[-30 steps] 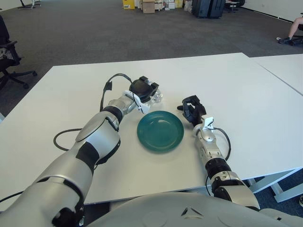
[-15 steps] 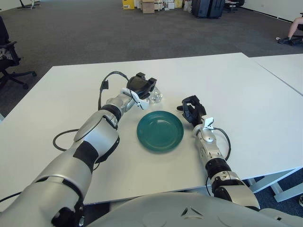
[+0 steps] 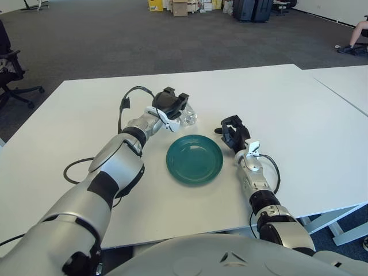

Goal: Put the bottle into the plate.

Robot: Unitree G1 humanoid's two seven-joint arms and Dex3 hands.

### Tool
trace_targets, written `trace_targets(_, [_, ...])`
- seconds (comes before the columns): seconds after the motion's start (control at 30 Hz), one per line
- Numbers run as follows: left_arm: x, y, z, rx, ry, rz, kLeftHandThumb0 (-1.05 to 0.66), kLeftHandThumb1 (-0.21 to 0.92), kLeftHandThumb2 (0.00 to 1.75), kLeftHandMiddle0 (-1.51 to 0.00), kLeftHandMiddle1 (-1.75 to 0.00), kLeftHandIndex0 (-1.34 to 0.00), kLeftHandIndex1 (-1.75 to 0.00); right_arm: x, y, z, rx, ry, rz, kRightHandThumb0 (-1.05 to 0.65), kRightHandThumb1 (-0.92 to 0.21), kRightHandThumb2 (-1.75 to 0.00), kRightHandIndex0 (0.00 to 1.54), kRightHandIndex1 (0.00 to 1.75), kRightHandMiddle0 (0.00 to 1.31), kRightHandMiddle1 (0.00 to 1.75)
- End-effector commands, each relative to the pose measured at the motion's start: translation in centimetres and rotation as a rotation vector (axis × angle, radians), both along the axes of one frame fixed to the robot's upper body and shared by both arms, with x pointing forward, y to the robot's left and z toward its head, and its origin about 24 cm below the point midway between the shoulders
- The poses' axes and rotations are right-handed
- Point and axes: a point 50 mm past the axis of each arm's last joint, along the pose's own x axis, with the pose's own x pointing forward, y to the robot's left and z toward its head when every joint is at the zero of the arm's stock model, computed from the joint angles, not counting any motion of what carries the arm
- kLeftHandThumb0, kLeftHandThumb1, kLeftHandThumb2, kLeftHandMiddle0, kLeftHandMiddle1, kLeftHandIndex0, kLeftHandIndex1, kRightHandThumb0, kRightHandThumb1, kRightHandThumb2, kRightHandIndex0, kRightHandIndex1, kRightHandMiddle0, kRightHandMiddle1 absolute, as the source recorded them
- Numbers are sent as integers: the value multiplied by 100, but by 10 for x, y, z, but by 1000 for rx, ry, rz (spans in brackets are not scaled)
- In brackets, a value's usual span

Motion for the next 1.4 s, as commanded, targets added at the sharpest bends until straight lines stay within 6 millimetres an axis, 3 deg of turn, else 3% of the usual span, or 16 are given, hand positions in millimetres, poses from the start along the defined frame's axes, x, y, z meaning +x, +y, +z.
trace_targets(0.0, [6, 6, 12, 9, -38, 10, -38, 69, 81, -31, -85, -34, -173, -7, -3, -13, 0, 75, -15, -36, -81, -67, 41, 120, 25, 175])
trace_targets(0.1, [7, 6, 11, 26, -23, 9, -38, 71, 78, -30, -83, -33, -172, -7, -3, -13, 0, 75, -17, -36, -81, -67, 41, 120, 25, 175])
trace_targets(0.17, [8, 7, 11, 55, 13, 11, -37, 78, 66, -29, -77, -32, -170, -7, -3, -13, -2, 74, -19, -36, -82, -66, 41, 120, 25, 175])
trace_targets(0.2, [9, 8, 11, 70, 33, 14, -47, 76, 60, -21, -61, -20, -135, -8, -3, -14, -3, 74, -19, -36, -82, -66, 41, 120, 25, 175])
trace_targets(0.3, [9, 9, 11, 132, 50, 0, -62, 72, 55, -16, -26, -7, -92, -9, -3, -14, 0, 72, -16, -36, -82, -66, 41, 120, 25, 175])
trace_targets(0.47, [11, 9, 17, 202, 7, -33, -83, 72, 41, -4, -5, -1, -43, -10, -4, -15, 5, 71, -13, -36, -82, -66, 43, 121, 25, 174])
trace_targets(0.6, [13, 7, 21, 179, -29, -34, -93, 76, 31, -1, -1, 0, -23, -10, -4, -16, 8, 74, -13, -36, -81, -66, 43, 122, 26, 174])
trace_targets(0.8, [13, 6, 24, 94, -85, -7, -101, 81, 20, 0, 0, 0, -8, -11, -3, -17, 12, 77, -13, -36, -80, -68, 42, 122, 28, 173])
trace_targets(1.37, [13, 4, 26, 108, -118, -7, -103, 81, 13, 0, 0, 0, 0, -12, -3, -19, 18, 90, -10, -36, -80, -68, 42, 121, 27, 173])
